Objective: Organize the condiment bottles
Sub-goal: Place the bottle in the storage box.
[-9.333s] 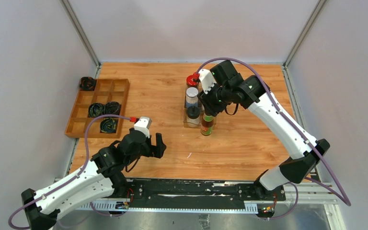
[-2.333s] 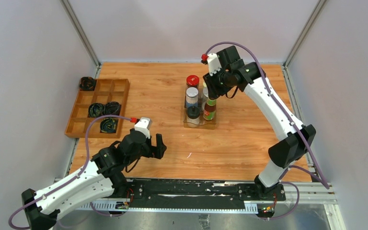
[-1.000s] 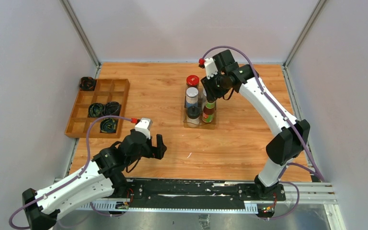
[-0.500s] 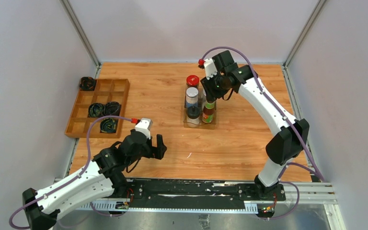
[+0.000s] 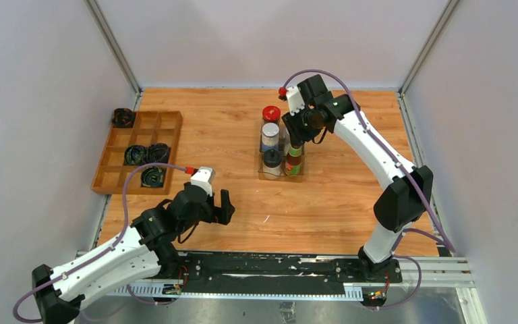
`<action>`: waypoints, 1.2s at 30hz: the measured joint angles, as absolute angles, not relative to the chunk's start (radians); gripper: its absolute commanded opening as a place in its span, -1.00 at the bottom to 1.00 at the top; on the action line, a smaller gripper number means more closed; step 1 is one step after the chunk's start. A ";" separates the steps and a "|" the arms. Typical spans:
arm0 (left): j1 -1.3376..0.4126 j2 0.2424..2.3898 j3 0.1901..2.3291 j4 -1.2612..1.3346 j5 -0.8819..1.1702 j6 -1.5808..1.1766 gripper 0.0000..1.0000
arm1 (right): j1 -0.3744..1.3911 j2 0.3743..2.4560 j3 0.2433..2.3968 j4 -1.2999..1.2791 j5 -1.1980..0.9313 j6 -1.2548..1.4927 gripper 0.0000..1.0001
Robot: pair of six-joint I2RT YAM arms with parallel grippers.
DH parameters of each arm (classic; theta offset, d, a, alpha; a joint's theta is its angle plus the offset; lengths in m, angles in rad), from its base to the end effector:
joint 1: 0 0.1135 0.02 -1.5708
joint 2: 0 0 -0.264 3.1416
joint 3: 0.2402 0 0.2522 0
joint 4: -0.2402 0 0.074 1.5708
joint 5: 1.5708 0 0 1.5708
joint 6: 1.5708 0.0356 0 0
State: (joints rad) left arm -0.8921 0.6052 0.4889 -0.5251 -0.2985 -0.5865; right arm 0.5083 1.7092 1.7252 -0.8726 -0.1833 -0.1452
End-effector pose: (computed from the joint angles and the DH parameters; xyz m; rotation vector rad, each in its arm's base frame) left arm 0.0959 -0.1022 0.2302 0.1724 2.2184 -0.5029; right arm 0.3216 0.1866 0.3565 -0.8638 2.2877 0.3855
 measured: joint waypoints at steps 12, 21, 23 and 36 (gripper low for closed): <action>-0.892 0.607 0.481 -0.524 -0.299 -0.587 1.00 | 0.508 1.715 1.723 -0.863 -0.183 -0.145 -0.49; -0.892 0.607 0.480 -0.524 -0.299 -0.587 1.00 | 0.508 1.718 1.711 -0.855 -0.183 -0.145 -0.49; -0.892 0.607 0.480 -0.524 -0.299 -0.587 1.00 | 0.508 1.718 1.711 -0.853 -0.183 -0.145 -0.49; -0.892 0.607 0.480 -0.524 -0.299 -0.587 1.00 | 0.508 1.718 1.705 -0.836 -0.184 -0.145 -0.45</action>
